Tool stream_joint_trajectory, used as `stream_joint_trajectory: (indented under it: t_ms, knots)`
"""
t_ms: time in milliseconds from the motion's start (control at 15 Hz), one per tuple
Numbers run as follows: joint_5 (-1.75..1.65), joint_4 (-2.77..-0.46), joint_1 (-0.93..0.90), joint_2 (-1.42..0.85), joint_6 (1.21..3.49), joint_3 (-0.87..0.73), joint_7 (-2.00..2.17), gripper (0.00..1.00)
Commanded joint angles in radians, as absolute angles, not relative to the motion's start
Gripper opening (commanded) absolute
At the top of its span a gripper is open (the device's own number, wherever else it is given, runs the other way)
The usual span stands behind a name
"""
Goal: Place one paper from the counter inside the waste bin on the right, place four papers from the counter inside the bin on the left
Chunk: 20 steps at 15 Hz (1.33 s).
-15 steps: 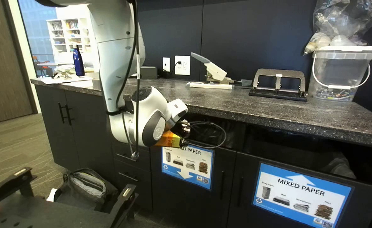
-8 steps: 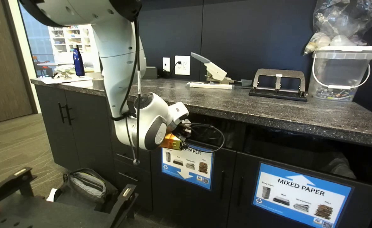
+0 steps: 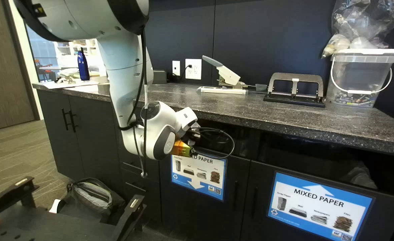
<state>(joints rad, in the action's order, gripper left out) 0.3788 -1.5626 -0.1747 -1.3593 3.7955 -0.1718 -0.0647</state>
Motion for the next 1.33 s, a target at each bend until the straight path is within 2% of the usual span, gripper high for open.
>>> stream_joint_trajectory:
  t_ms: [0,600,667,733,867,1267]
  knots:
    - [0.430,-1.466,-0.199,-1.432,3.842,-0.190,-0.098,0.08]
    - [0.446,-1.348,-0.204,-1.490,3.850,-0.184,-0.149,0.08]
    - [0.452,-1.333,-0.218,-1.503,3.851,-0.201,-0.139,0.11]
    - [0.459,-1.321,-0.222,-1.512,3.856,-0.207,-0.144,0.36]
    - [0.466,-1.305,-0.229,-1.522,3.854,-0.218,-0.156,0.39]
    - [0.470,-1.348,-0.219,-1.482,3.897,-0.202,-0.222,0.84]
